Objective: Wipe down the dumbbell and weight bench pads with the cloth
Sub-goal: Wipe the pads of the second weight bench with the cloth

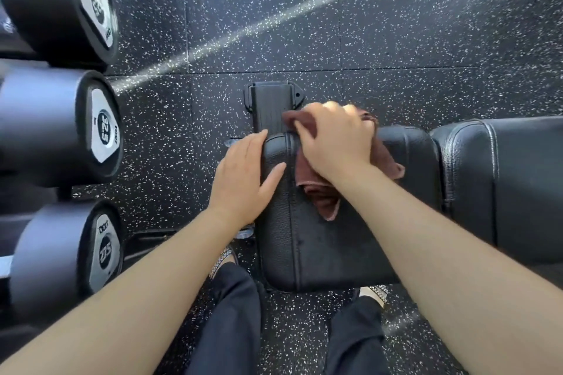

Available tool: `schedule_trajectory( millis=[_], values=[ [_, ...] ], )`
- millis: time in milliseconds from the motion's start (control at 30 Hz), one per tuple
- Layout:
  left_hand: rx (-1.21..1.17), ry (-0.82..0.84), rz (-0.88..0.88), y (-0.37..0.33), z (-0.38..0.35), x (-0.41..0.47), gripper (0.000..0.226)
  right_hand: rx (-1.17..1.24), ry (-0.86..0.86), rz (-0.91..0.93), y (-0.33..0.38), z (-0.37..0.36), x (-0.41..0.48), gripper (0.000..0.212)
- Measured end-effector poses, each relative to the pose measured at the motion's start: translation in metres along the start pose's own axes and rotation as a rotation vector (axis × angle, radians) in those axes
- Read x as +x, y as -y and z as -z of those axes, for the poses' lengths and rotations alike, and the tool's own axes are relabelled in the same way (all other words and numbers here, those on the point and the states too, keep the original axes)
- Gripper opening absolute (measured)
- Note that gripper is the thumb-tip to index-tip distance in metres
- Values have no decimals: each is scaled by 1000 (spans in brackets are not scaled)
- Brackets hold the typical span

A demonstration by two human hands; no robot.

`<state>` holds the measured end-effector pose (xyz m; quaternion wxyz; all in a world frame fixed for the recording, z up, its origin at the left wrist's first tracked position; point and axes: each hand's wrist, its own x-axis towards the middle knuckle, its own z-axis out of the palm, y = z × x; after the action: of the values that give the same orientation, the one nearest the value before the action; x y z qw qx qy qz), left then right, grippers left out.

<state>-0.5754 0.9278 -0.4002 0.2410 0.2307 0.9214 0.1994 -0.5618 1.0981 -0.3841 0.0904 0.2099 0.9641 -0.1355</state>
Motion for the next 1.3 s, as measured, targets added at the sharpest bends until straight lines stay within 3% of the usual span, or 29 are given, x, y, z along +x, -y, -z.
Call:
schedule_trajectory(
  millis=[200,367,500,733,933,1133,1300],
  values=[
    [-19,39,19,25,17,-12,50,41,13,140,8,-1,-6,25],
    [-48,20,-25,8,22,15,45,-83,-31,-53,-60,15,1,33],
    [-47,29,-48,-1,21,31,43,-72,-54,-95,-54,14,-1,31],
    [19,6,50,37,52,18,41,12,-95,67,34,-12,-15,22],
    [69,24,115,66,77,-4,43,54,-115,243,41,-17,-50,35],
    [86,62,3,29,61,-9,42,-9,-115,390,27,-34,-128,48],
    [112,4,-166,-25,36,-10,40,38,-196,133,-40,-36,-175,44]
  ],
)
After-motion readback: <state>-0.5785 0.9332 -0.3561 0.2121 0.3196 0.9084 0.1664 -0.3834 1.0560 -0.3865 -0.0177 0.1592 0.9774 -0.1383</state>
